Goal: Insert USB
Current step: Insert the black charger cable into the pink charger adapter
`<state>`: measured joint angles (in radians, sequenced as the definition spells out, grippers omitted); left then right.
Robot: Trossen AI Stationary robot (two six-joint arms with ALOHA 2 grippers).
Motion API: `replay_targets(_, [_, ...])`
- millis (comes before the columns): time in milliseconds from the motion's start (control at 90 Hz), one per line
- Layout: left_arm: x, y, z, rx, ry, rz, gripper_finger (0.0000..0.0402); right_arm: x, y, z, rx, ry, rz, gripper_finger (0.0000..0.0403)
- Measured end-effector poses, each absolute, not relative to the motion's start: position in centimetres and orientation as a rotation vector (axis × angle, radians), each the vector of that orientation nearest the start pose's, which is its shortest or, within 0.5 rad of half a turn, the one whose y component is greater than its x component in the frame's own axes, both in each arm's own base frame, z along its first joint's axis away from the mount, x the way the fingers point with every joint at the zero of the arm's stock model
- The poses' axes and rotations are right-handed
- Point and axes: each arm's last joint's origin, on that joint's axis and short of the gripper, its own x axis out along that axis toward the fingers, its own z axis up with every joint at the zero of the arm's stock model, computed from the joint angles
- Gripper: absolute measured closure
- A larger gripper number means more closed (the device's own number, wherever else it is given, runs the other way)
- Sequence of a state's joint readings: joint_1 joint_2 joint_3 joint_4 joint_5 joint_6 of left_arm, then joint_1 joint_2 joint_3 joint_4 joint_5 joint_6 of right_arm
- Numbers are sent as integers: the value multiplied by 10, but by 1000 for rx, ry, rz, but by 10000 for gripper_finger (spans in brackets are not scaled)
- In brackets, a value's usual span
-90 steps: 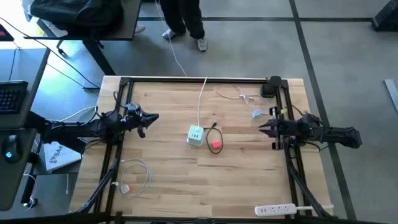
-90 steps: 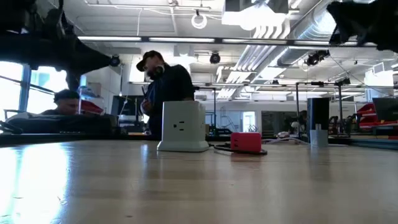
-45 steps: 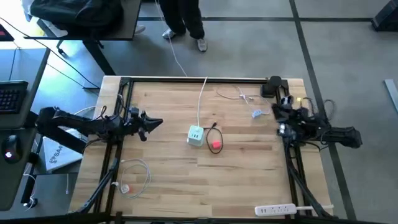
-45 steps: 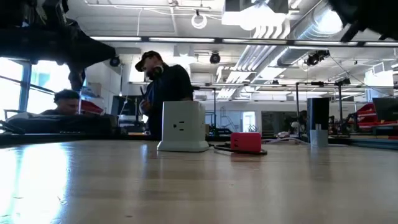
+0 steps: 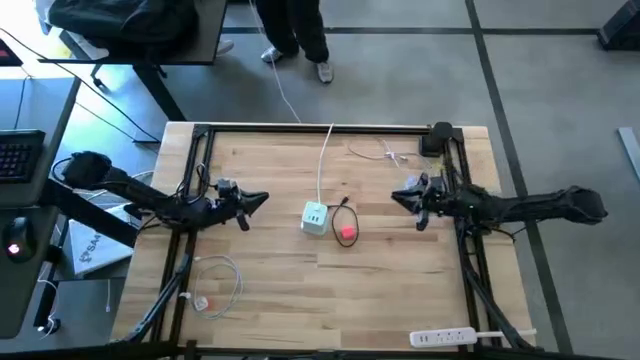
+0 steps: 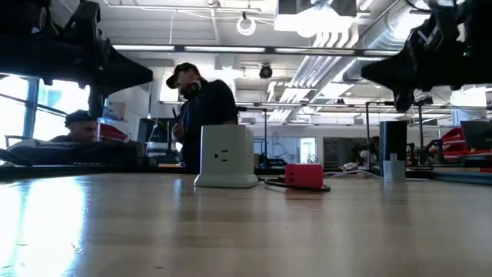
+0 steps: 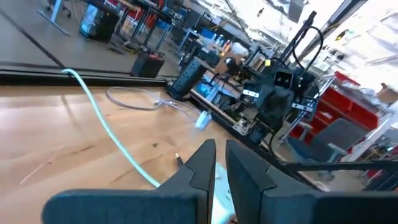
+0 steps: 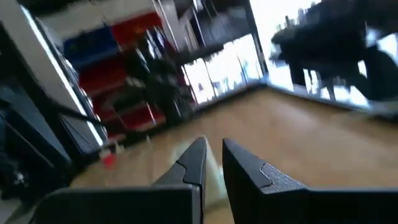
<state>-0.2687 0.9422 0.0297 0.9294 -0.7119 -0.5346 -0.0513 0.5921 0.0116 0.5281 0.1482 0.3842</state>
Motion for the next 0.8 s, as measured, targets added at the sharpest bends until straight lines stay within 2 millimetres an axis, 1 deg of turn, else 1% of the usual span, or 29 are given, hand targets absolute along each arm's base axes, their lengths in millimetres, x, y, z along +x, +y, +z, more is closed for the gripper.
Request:
replay_targets(67, [156, -23, 161, -507, -115, 455, 383, 138, -11, 157, 397, 50, -215, 380])
replay_targets(189, [163, -24, 157, -458, -76, 502, 383, 145, -12, 152, 412, 61, -221, 380])
replay_targets(278, [168, -25, 154, -434, -55, 545, 383, 149, -13, 152, 411, 42, -246, 376])
replay_targets(367, [173, -24, 154, -413, -62, 644, 383, 156, -14, 155, 411, 28, -269, 369])
replay_targets(489, [182, -24, 158, -368, -75, 741, 383, 176, -15, 169, 348, 34, -258, 350])
replay_targets(622, [194, -22, 163, -312, -56, 744, 383, 203, -16, 181, 217, 70, -252, 322])
replay_targets(700, [201, -22, 165, -314, -56, 748, 383, 217, -18, 179, 134, 128, -279, 308])
replay_targets(800, [210, -18, 170, -288, -57, 780, 383, 234, -22, 171, 61, 260, -353, 296])
